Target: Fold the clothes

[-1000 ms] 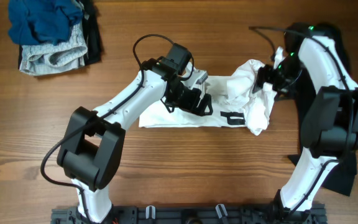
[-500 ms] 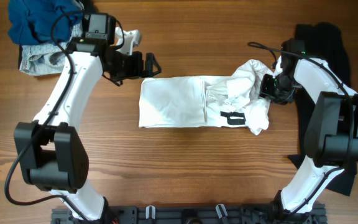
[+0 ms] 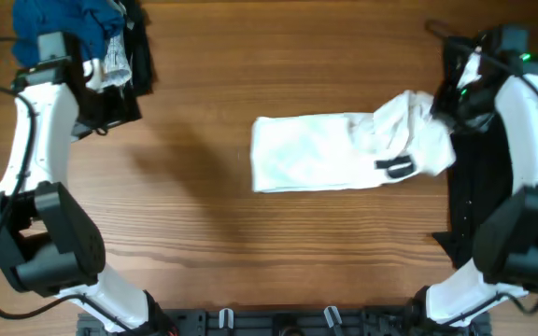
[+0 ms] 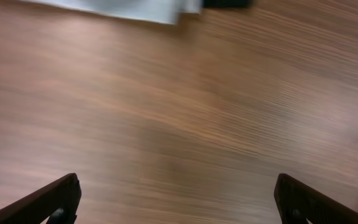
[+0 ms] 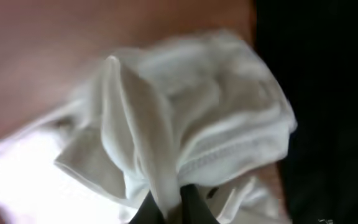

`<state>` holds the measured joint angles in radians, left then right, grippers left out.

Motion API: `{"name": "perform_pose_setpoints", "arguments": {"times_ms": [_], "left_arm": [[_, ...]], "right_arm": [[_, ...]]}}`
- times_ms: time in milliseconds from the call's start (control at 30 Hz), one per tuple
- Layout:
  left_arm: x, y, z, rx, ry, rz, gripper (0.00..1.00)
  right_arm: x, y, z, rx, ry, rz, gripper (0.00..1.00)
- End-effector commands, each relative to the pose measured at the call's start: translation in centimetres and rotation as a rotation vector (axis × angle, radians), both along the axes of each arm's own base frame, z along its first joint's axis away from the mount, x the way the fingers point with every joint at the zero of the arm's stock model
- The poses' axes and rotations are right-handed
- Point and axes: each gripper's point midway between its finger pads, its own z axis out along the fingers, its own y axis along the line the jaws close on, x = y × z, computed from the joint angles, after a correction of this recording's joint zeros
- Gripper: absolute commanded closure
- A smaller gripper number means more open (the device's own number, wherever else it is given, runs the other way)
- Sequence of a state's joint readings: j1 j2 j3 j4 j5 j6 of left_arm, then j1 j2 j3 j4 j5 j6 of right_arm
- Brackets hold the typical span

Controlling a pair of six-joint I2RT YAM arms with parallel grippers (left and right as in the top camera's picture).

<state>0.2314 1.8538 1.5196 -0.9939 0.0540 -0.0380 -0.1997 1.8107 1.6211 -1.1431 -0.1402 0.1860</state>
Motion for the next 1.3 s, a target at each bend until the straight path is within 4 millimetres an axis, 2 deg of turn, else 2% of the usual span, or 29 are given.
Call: {"name": "perform_pose_setpoints", "arguments": {"times_ms": [0,167,233,267,367,500,533,600,633,733,800,900,1000,1133,1267], "left_arm": [[-0.2,2.2,0.9,0.038,-0.019,0.034,0.01],[0.0,2.2,1.0,0.038,-0.027,0.033,0.00],[0.0,2.1,1.0,0.029,-0.029,0.031,0.00],[0.0,2.1,1.0,0.029,-0.029,0.031,0.00],[0.0,2.0,1.0,0.029,-0.029,0.031,0.00],[0.2,1.4,1.0,-0.005,-0.038,0.022,0.00],[0.3,1.0,1.0,-0.029,-0.044,0.015,0.00],[0.5,0.4,1.1,-0.064,-0.054,0.005,0.00],[0.6,0.1,1.1,-0.077,-0.060,0.000,0.00],[0.8,-0.9,1.1,-0.093,-0.063,-0.024,0.00],[1.0,-1.8,1.1,-0.093,-0.063,-0.044,0.00],[1.5,-3.7,1.0,-0.093,-0.065,-0.093,0.00],[2.1,-5.3,1.0,-0.091,-0.084,-0.136,0.00],[2.5,-5.9,1.1,-0.088,-0.098,-0.152,0.00],[2.5,-5.9,1.1,-0.088,-0.098,-0.152,0.00]], "right_arm": [[0.4,2.8,2.9,-0.006,-0.049,0.126,0.96],[0.1,11.0,1.9,-0.018,-0.015,0.315,0.96],[0.0,13.7,1.1,-0.019,-0.002,0.367,0.96],[-0.1,15.0,0.6,-0.013,0.008,0.388,0.96],[-0.9,21.4,-1.9,0.048,0.043,0.520,0.96],[-1.8,27.6,-3.3,0.104,0.021,0.659,0.95],[-2.3,29.1,-3.2,0.108,0.005,0.703,0.87],[-3.4,31.3,-3.0,0.118,-0.014,0.804,0.48],[-4.4,32.2,-2.8,0.128,-0.011,0.864,0.36],[-5.2,31.6,-1.5,0.125,0.010,0.860,0.31],[-4.8,29.8,-0.1,0.097,0.010,0.811,0.30],[-3.1,22.4,0.1,-0.039,0.080,0.478,0.28],[-2.3,17.9,-0.5,-0.002,0.128,0.346,0.27],[-2.3,16.0,-2.6,0.007,0.158,0.292,0.27],[-1.7,15.9,-5.6,0.013,0.128,0.275,0.29]]}}
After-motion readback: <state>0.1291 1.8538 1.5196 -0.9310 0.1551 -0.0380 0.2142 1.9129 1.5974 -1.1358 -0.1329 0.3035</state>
